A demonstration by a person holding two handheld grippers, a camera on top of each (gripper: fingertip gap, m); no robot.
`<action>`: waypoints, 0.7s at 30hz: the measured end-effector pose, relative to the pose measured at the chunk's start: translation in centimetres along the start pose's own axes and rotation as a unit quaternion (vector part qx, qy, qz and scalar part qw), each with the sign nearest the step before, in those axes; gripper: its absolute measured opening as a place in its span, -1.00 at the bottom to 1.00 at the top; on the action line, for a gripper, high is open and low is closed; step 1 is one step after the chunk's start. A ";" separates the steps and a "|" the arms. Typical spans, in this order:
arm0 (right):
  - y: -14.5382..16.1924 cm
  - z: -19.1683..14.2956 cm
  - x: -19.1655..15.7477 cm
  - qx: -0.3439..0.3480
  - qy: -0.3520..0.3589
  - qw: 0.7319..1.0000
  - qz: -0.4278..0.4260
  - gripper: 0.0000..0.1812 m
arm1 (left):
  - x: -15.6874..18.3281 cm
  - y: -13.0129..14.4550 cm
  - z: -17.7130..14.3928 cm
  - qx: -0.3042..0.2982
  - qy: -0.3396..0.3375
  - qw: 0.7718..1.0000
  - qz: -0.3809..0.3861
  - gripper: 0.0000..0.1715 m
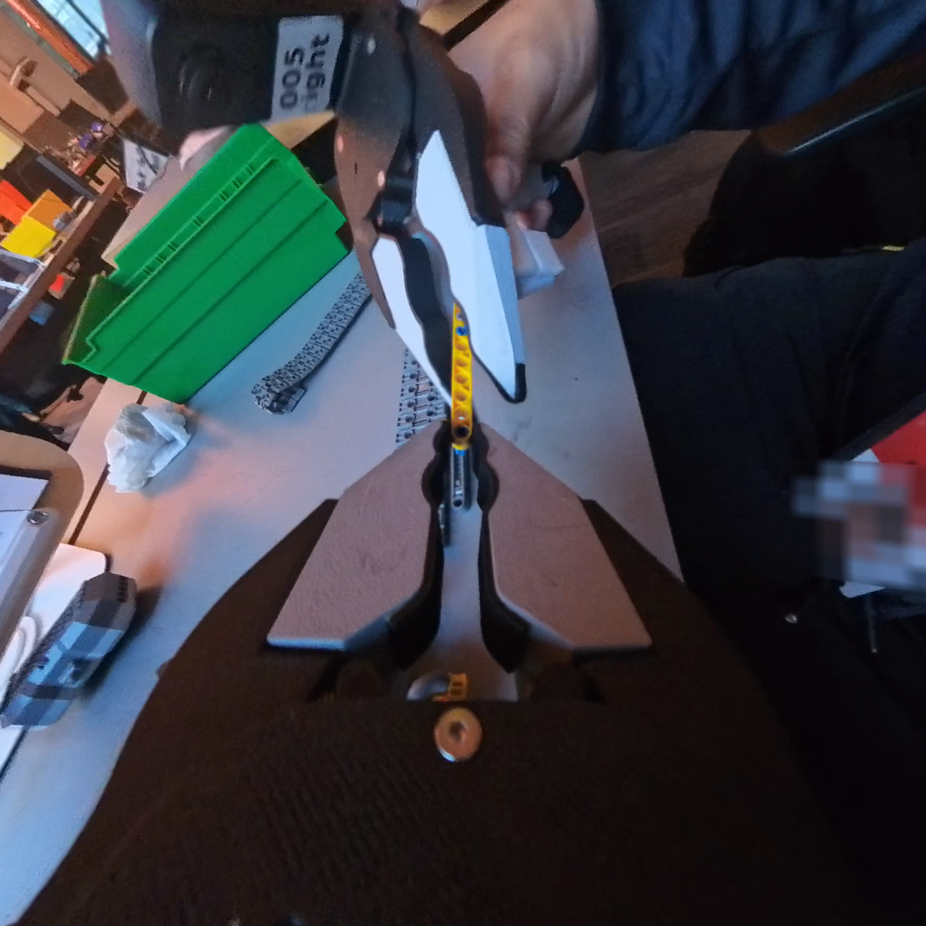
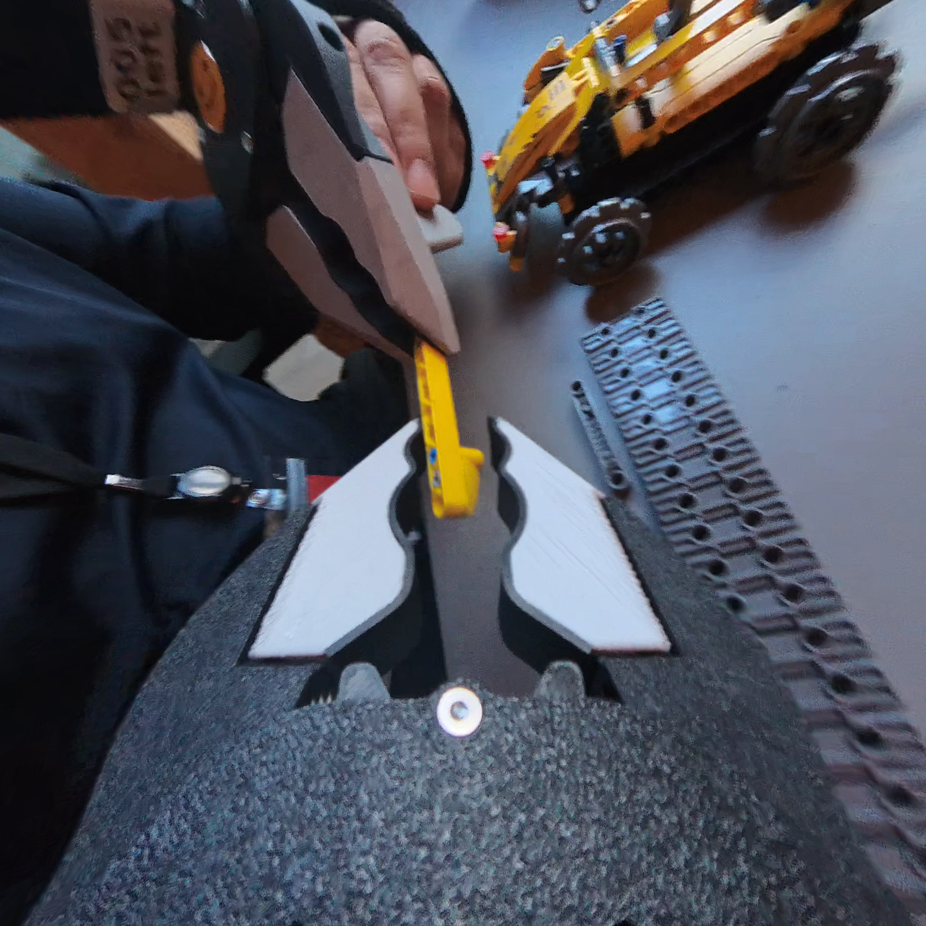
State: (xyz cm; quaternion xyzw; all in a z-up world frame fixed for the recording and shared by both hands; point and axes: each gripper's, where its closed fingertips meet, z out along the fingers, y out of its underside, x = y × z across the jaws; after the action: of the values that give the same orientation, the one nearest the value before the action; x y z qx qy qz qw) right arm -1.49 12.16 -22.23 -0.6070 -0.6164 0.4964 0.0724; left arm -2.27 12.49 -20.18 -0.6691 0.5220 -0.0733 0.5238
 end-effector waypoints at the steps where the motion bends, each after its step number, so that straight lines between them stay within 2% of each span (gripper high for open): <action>1: 0.0 -0.5 0.7 0.004 0.034 0.999 -0.022 -0.64 | -0.1 0.1 0.0 0.002 -0.002 1.000 -0.010 -0.95; 5: -0.9 -3.5 2.3 0.049 0.161 0.974 -0.152 -0.54 | -1.0 0.8 0.2 0.003 -0.005 0.996 -0.090 -0.95; 7: -1.2 -4.7 2.3 0.070 0.196 0.957 -0.202 -0.52 | -1.0 0.9 0.5 0.005 0.010 0.990 -0.143 -0.94; 9: -1.0 -5.3 2.4 0.061 0.226 0.941 -0.242 -0.46 | -1.0 1.1 0.7 0.001 0.023 0.982 -0.186 -0.94; 13: -1.0 -5.4 2.3 0.035 0.280 0.904 -0.320 -0.64 | -0.8 1.0 0.8 0.013 0.058 0.964 -0.259 -0.94; 18: -0.6 -4.7 2.4 0.016 0.287 0.895 -0.342 -0.74 | 0.1 0.6 0.5 0.040 0.118 0.940 -0.319 -0.94; 21: -0.4 -4.2 2.0 0.011 0.276 0.894 -0.352 -0.91 | 0.2 0.8 0.4 0.043 0.121 0.938 -0.323 -0.94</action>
State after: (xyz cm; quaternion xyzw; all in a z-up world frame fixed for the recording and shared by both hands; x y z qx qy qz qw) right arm 0.66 16.12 -20.84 -0.4616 -0.7395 0.2578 0.4167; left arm -2.45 12.67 -21.01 -0.7648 0.3335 -0.3411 0.4330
